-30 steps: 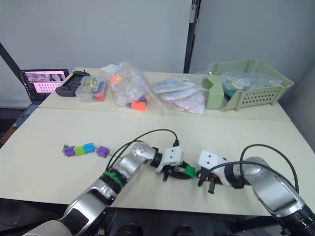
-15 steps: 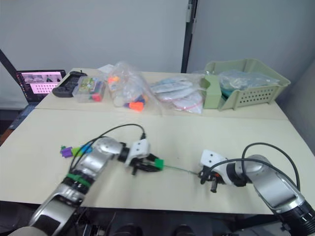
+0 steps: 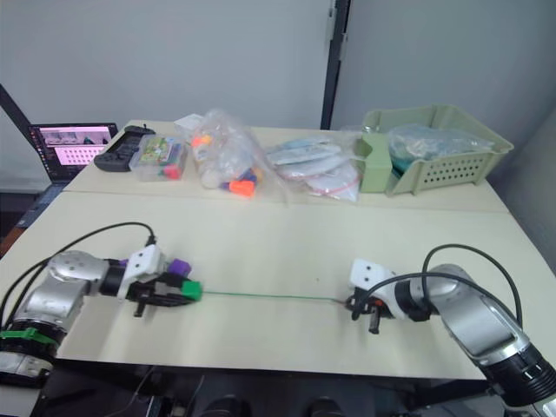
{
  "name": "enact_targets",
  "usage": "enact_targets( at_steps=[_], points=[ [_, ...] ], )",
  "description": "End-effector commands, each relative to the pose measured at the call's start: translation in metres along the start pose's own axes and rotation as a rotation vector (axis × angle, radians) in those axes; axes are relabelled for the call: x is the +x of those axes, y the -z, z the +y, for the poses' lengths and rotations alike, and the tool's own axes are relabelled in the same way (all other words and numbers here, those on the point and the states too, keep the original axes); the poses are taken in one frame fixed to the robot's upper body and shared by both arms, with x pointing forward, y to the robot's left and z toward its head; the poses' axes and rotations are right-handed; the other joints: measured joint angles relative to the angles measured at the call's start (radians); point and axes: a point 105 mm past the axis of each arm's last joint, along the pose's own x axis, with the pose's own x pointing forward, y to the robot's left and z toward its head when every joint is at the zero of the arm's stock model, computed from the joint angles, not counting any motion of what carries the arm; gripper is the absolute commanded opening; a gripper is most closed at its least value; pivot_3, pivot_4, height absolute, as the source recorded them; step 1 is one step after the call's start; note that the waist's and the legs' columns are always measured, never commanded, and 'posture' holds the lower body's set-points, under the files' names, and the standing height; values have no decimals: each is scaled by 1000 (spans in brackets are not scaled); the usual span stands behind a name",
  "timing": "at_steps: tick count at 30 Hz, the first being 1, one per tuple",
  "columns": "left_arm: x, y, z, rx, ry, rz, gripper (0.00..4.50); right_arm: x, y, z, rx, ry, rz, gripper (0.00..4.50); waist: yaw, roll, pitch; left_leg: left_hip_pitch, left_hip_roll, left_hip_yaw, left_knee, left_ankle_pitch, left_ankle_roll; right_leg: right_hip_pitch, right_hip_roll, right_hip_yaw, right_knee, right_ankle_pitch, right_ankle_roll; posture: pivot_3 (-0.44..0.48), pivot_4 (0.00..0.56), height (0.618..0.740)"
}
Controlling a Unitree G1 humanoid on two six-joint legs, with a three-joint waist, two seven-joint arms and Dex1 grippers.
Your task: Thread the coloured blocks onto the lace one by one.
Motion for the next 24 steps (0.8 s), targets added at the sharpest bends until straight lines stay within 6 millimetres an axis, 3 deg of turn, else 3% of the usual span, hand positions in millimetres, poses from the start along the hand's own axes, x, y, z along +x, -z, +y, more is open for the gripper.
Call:
enact_targets(
  at_steps=[1,2,4,11,18,24],
  points=[
    [-12,2,12,-11,-54,11,1205,-3,-9,-4,-44,10,-21,0,0,0,0,0,0,0,0,0,0,0,0,0,0,0,0,0,150,732],
    [-15,3,16,-26,-70,10,1205,-2,-10,-4,-46,7,-23,0,0,0,0,0,0,0,0,0,0,0,0,0,0,0,0,0,150,732],
    [-19,1,20,-38,-81,9,2269,-2,-11,-5,-50,4,-27,0,-1,0,0,0,0,0,0,0,0,0,0,0,0,0,0,0,150,732],
    [-20,-15,18,32,-23,39,4468,-3,-12,-4,-54,-4,-32,0,-1,0,0,-2,0,0,0,0,0,-2,0,0,1,0,0,0,150,732],
    [-20,-44,18,138,97,108,4468,-2,-13,0,-43,-15,-42,0,1,0,0,-2,0,0,0,0,0,-2,0,0,1,0,0,0,150,732],
    [-22,-36,27,244,158,384,4468,1,-10,10,-4,-34,-48,0,-3,0,0,-2,0,0,0,0,0,-2,1,0,1,0,0,0,150,732]
  ],
)
